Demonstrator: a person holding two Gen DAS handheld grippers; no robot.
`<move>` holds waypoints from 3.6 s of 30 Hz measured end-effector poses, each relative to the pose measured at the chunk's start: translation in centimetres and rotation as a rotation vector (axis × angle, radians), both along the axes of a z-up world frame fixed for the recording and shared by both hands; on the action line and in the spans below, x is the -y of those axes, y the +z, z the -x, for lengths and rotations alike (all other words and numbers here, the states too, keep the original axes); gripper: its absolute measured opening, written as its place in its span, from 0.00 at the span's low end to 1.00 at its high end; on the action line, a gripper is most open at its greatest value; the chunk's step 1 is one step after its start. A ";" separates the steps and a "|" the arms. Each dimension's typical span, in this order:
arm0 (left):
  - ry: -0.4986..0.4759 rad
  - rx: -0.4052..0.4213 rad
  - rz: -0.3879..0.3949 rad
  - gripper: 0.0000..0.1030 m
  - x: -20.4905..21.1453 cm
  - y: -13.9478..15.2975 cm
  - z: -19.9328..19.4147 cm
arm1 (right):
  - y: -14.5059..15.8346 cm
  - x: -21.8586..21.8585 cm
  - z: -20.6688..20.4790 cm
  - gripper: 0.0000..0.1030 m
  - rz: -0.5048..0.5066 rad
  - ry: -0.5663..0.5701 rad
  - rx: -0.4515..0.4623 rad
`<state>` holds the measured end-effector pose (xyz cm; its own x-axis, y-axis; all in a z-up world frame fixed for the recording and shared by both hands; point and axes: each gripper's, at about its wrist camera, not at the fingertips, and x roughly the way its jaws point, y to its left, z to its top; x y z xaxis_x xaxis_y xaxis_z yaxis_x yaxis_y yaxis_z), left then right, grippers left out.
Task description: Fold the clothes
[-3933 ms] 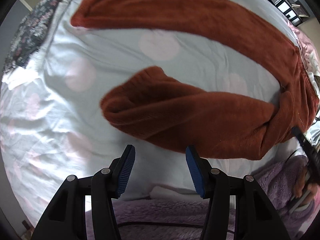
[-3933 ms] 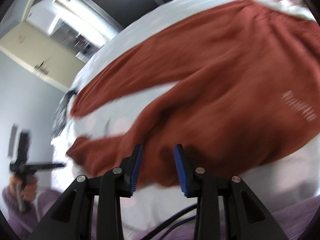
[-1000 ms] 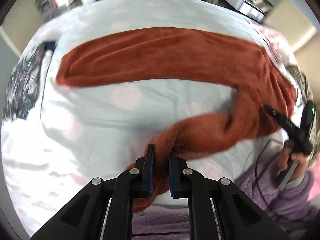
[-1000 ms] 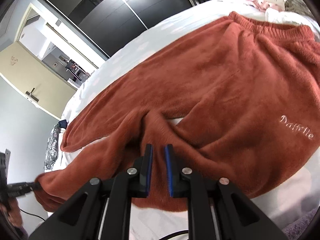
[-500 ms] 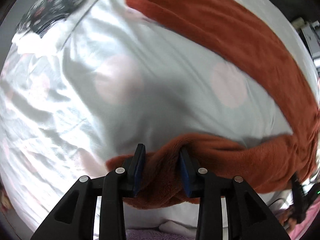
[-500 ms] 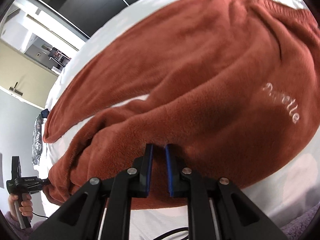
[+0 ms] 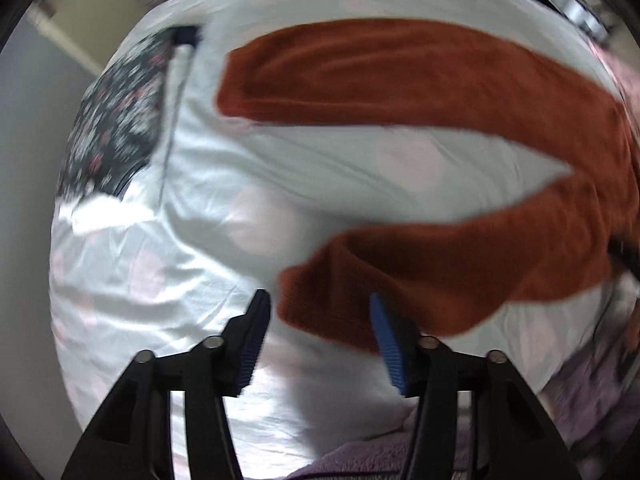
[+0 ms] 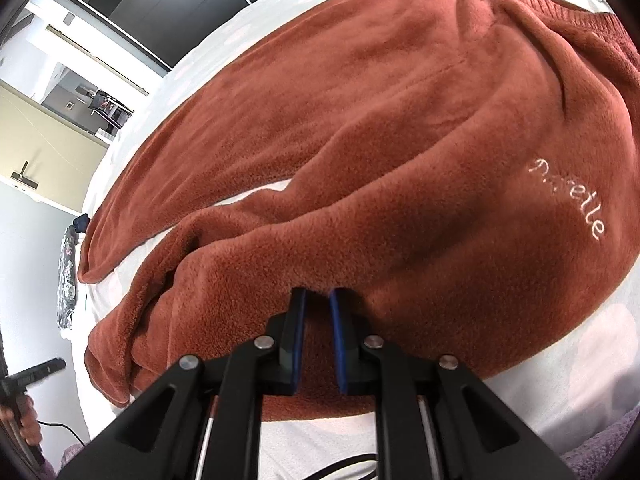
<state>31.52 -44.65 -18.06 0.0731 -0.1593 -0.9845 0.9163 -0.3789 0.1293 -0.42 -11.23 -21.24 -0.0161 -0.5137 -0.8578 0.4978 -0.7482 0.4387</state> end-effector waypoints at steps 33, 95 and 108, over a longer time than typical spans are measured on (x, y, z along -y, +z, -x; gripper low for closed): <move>-0.268 0.245 -0.065 0.19 0.4 -2.8 4.5 | -0.1 -1.4 -0.1 0.13 0.012 -0.039 0.051; 0.699 -0.191 -0.037 0.51 7.9 -10.5 -8.3 | 8.7 -19.2 19.4 0.37 -0.116 -0.361 -0.114; 0.627 -0.187 0.014 0.09 7.6 -8.5 -7.0 | 5.9 -18.2 20.9 0.10 -0.161 -0.323 -0.114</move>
